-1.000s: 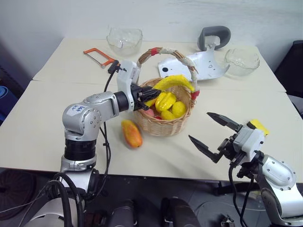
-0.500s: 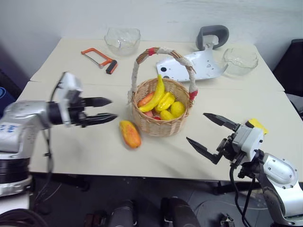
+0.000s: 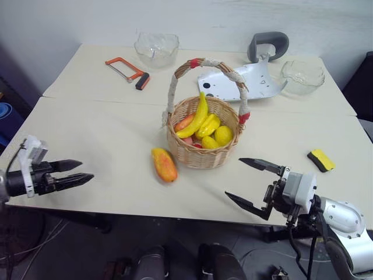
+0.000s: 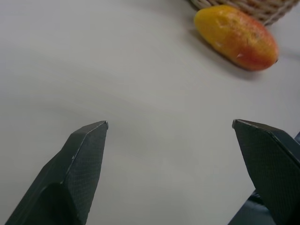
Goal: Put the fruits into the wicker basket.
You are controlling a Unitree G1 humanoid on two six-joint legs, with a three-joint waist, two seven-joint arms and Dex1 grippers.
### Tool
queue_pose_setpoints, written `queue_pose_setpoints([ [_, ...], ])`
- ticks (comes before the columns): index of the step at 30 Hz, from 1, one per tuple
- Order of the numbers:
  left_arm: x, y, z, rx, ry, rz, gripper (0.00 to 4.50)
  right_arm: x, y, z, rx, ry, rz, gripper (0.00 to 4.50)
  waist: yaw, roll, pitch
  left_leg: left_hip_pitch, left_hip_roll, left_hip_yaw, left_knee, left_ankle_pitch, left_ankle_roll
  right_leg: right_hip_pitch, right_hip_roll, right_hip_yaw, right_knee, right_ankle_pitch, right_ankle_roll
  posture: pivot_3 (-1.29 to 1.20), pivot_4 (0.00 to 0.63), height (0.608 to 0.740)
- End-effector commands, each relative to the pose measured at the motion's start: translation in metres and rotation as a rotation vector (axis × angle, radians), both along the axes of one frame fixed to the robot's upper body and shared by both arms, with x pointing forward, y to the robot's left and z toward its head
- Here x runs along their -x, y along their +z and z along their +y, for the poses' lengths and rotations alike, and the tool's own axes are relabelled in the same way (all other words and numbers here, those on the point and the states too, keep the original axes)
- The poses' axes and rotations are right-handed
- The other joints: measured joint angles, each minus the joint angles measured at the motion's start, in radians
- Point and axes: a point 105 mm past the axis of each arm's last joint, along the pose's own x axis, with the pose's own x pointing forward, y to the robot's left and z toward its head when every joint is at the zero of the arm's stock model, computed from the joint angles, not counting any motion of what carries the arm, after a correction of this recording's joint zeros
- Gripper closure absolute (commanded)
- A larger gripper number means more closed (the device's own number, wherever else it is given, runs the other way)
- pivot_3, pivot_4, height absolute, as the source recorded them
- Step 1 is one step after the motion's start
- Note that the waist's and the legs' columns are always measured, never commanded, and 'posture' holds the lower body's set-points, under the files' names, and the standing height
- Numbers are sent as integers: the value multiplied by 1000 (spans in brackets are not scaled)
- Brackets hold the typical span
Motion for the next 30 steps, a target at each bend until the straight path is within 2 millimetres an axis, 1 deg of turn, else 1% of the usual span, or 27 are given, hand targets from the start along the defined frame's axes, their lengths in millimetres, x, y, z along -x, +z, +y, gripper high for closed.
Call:
queue_pose_setpoints([
  [1,-4,5,-38,127,50,95,23,3,7,-2,-2,11,-39,0,0,0,0,0,0,0,0,2,3,0,0,0,1,0,0,0,150,740],
  [2,-7,4,-48,164,74,121,23,3,7,-3,-2,7,-42,0,1,0,0,0,0,0,1,3,4,1,0,0,1,0,0,0,150,740],
  [5,-10,-3,-78,260,70,160,23,3,8,-4,-4,1,-45,0,-1,-2,-1,1,0,0,3,4,3,2,2,0,3,1,2,0,150,740],
  [7,-12,-9,-95,298,64,167,23,4,7,-3,-5,2,-47,0,-6,-2,-1,2,0,1,3,7,-3,2,2,1,4,1,2,0,150,740],
  [12,-22,-30,-125,347,85,230,23,5,7,-2,-9,4,-51,0,0,-3,0,4,0,1,2,8,-6,2,3,1,5,1,2,0,150,740],
  [15,-31,-35,-141,387,117,247,23,4,6,-2,-8,-4,-56,0,8,-2,-1,6,0,1,3,5,-10,6,3,1,4,1,2,0,150,740],
  [18,-38,-40,-156,425,141,270,23,5,6,-3,-8,-14,-61,0,25,-2,-1,7,0,0,4,3,-9,9,3,0,1,1,2,0,150,740],
  [21,-45,-44,-165,433,169,284,23,5,5,-3,-11,-23,-64,0,30,-2,-1,7,0,0,4,3,-9,10,3,0,0,1,2,0,150,740],
  [24,-46,-46,-167,412,171,302,598,5,6,-3,-21,-45,-72,0,28,-2,-1,8,-1,0,4,3,-9,12,3,-1,-1,1,2,0,150,740],
  [26,-44,-45,-166,400,153,299,1173,5,5,-3,-25,-54,-74,0,27,-2,-1,8,0,0,4,3,-9,12,3,-1,-1,1,2,0,150,740],
  [28,-44,-44,-161,380,154,292,1795,5,5,-3,-28,-57,-73,0,26,-2,-1,8,0,-1,4,3,-10,12,4,-1,-1,1,2,0,150,740],
  [30,-44,-40,-150,343,146,255,2232,5,5,-3,-34,-64,-74,0,23,-2,-1,8,0,-1,4,2,-10,12,4,-1,-1,1,2,0,150,740],
])
